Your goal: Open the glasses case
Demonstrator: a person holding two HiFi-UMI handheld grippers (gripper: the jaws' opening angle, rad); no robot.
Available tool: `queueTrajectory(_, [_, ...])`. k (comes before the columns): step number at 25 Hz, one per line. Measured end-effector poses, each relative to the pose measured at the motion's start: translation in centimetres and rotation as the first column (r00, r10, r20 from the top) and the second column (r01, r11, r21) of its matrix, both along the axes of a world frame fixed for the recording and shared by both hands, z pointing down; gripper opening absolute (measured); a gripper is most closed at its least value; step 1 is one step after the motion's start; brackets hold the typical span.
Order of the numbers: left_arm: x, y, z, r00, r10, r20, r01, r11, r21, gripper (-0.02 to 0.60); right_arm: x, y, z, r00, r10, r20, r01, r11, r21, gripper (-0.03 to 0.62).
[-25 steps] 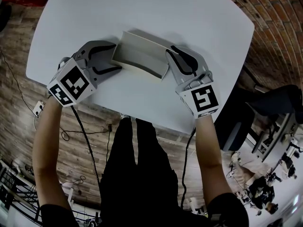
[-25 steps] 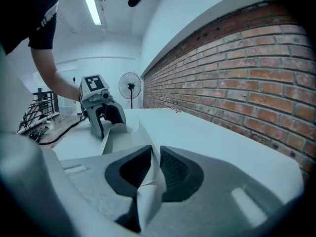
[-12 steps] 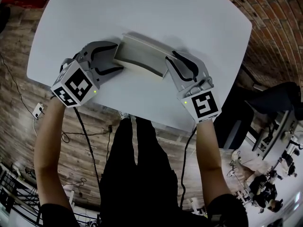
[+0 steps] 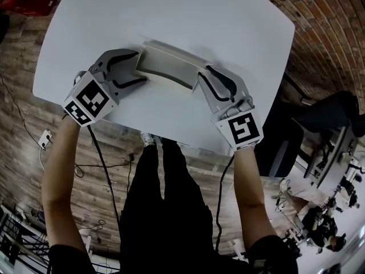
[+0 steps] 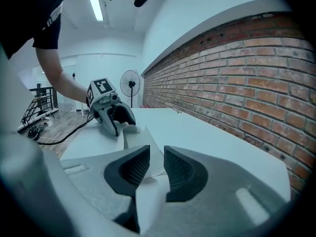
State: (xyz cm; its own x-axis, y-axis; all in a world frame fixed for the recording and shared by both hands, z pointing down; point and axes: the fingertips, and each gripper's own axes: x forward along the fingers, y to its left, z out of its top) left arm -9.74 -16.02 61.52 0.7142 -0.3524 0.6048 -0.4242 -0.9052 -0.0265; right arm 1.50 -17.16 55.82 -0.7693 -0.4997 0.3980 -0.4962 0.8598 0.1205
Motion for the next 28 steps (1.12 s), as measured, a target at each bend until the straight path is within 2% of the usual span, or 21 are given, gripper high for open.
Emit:
queueTrajectory(10, [-1.2, 0.5, -1.4, 0.997, -0.075, -0.012, 0.074, 0.997, -0.028, 0.265, 2.1, 1.0, -1.6, 0.998, 0.062, -0.021, -0.062, 0.998, -0.005, 0.074])
queueTrajectory(17, [-1.2, 2.2, -2.7, 0.981, -0.189, -0.051, 0.187, 0.981, -0.050, 0.265, 3.6, 3.4, -4.1, 0.984, 0.173, -0.046, -0.176, 0.980, -0.090, 0.074])
queueTrajectory(22, [-0.6, 4.6, -4.2, 0.953, -0.284, -0.108, 0.275, 0.957, -0.092, 0.265, 4.1, 4.6, -5.6, 0.983, 0.182, -0.032, -0.184, 0.981, -0.066, 0.072])
queueTrajectory(25, [-0.7, 5.8, -5.2, 0.928, -0.347, -0.139, 0.334, 0.936, -0.108, 0.259, 4.2, 5.7, -6.4, 0.978, 0.208, -0.031, -0.210, 0.974, -0.089, 0.061])
queueTrajectory(27, [-1.0, 6.4, -5.9, 0.908, -0.388, -0.156, 0.373, 0.920, -0.118, 0.196, 3.8, 6.2, -7.4, 0.976, 0.217, -0.016, -0.218, 0.971, -0.101, 0.061])
queueTrajectory(28, [-1.2, 6.7, -6.1, 0.900, -0.405, -0.162, 0.389, 0.913, -0.122, 0.186, 3.8, 6.3, -7.9, 0.976, 0.218, -0.012, -0.218, 0.971, -0.095, 0.061])
